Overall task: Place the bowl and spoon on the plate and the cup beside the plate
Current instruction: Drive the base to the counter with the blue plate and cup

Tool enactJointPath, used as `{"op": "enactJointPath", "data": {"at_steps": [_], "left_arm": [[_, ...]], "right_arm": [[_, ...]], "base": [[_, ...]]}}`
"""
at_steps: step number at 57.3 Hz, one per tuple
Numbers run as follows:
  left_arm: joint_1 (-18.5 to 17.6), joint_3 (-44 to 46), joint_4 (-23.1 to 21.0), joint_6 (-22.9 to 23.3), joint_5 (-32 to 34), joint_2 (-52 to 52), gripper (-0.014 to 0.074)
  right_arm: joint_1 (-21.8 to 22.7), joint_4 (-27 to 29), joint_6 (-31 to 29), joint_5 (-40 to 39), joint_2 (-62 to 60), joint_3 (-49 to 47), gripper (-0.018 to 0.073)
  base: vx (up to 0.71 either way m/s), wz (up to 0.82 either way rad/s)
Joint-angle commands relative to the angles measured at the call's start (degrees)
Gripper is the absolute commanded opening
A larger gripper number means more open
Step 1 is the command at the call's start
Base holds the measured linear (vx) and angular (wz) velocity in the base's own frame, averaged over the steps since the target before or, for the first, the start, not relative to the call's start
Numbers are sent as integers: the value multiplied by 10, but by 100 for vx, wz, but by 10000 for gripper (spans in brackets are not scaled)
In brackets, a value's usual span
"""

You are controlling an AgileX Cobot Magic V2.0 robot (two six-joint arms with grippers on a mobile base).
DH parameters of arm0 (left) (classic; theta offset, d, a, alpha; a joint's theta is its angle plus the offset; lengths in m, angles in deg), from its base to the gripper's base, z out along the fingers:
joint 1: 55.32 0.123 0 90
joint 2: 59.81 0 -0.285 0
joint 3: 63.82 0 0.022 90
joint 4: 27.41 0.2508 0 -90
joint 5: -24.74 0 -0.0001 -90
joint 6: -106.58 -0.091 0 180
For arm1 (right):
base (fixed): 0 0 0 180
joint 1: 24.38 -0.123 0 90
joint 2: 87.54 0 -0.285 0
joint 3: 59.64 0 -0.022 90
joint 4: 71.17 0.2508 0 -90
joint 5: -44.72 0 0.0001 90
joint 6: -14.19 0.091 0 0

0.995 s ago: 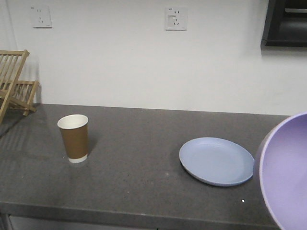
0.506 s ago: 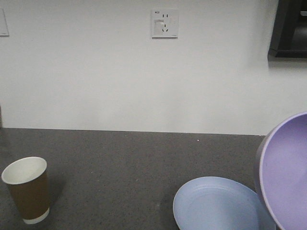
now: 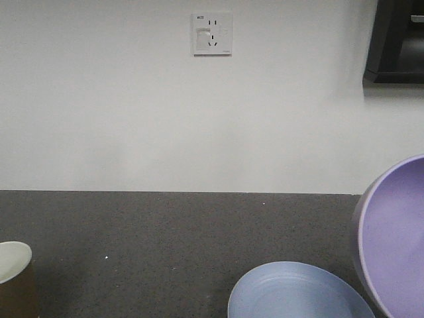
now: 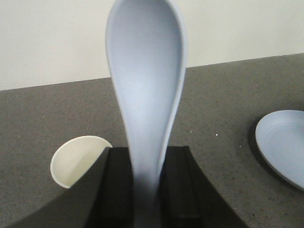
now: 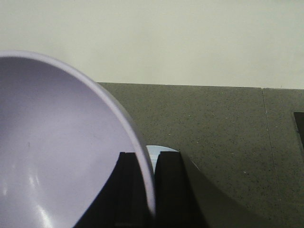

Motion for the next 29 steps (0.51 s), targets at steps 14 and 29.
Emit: {"op": "enactJointPath", "data": {"at_steps": [14, 29], "left_arm": [[-4, 13, -2, 4, 48, -1, 0], [-4, 13, -2, 4, 48, -1, 0]], "right_arm": [[2, 23, -4, -44, 1, -17, -9], [2, 23, -4, -40, 1, -17, -9]], "base": [[1, -1], [0, 0]]}}
